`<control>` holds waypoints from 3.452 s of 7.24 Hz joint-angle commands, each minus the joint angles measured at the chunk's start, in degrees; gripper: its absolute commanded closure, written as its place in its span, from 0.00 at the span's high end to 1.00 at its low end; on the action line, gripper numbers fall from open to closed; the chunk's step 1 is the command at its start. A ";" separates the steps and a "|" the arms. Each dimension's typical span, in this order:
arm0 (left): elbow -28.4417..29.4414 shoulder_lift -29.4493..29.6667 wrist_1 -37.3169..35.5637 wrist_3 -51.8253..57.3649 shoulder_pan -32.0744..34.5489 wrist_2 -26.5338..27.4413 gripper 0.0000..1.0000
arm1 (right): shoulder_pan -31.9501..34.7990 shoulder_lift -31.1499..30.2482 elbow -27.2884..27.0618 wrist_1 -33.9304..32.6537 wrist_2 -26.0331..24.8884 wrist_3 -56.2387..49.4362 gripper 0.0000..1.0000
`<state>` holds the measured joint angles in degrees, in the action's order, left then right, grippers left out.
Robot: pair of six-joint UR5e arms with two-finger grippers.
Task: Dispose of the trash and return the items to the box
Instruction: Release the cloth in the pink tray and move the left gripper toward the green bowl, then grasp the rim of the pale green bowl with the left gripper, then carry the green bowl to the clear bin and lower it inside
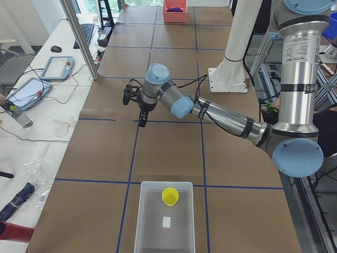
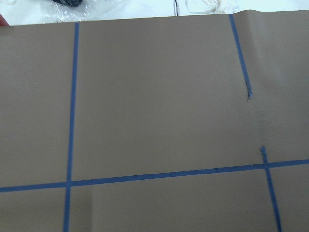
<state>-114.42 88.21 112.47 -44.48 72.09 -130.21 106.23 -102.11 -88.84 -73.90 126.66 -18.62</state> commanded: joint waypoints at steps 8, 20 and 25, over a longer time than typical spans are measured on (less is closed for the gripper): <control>5.87 20.07 -10.87 -42.71 -40.61 25.96 0.99 | -8.23 4.90 -10.65 -13.64 6.75 14.32 1.00; 5.89 18.40 -10.87 -45.52 -45.03 25.10 0.00 | -9.99 4.90 -11.27 -13.11 7.54 14.14 1.00; -5.81 17.87 -22.63 -28.69 -22.81 13.23 0.00 | -12.36 4.90 -11.18 -13.20 7.55 14.23 1.00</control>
<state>-118.61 106.28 92.55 -78.41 44.63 -115.82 93.99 -97.20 -100.06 -87.07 134.18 -4.40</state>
